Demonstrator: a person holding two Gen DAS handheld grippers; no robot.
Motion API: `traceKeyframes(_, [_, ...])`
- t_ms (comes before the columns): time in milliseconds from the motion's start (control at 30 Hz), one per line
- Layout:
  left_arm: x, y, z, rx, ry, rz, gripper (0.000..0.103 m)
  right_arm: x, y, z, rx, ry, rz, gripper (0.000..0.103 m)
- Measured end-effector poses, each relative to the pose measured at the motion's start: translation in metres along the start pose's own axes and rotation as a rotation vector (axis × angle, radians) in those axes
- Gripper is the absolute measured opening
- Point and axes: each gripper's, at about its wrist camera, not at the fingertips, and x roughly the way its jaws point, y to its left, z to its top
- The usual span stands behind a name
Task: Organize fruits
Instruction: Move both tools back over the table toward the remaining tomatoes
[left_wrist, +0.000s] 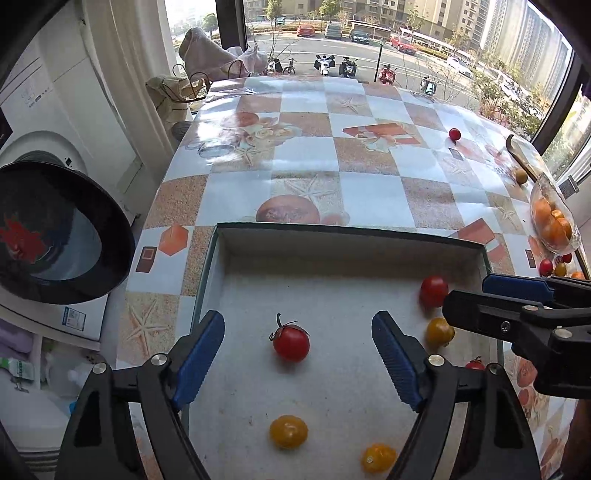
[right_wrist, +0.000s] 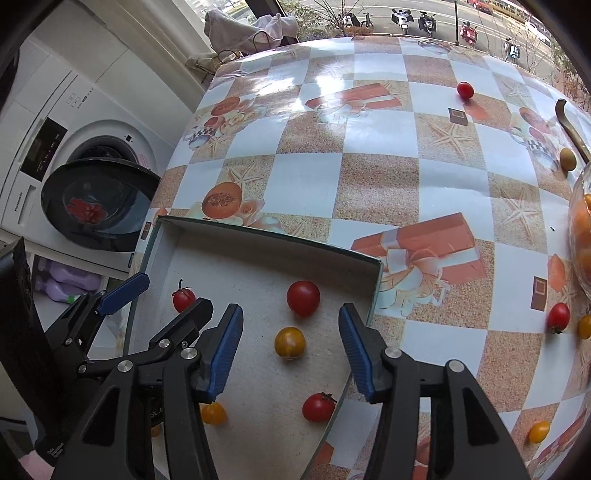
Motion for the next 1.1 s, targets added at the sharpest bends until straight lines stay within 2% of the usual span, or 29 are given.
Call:
traceKeyframes(67, [-0.006,-0.003,-0.001,0.003,-0.007,-0.001,0.083,-0.012,-0.003,-0.003,0.015,-0.026,0.01,0.084])
traceKeyframes(100, [-0.009,-0.005,-0.001,0.008,-0.009,0.001,0.083,-0.019,-0.005,-0.004,0.023,-0.044,0.004,0.085])
traceKeyframes(267, [-0.022,-0.026,-0.002,0.047,-0.018,-0.002,0.083,-0.046,-0.031,-0.023,0.091,-0.072,-0.016,0.086])
traceKeyframes(600, [-0.039,-0.105,-0.001,0.184,-0.023,-0.078,0.083,-0.082,-0.115,-0.093,0.257,-0.047,-0.194,0.086])
traceKeyframes(733, [-0.038,-0.141,-0.001,0.233,-0.01,-0.111,0.083,-0.09,-0.146,-0.114,0.329,-0.037,-0.234,0.086])
traceKeyframes(1100, [-0.015,-0.207,0.002,0.305,0.052,-0.157,0.083,-0.095,-0.18,-0.13,0.366,-0.044,-0.301,0.086])
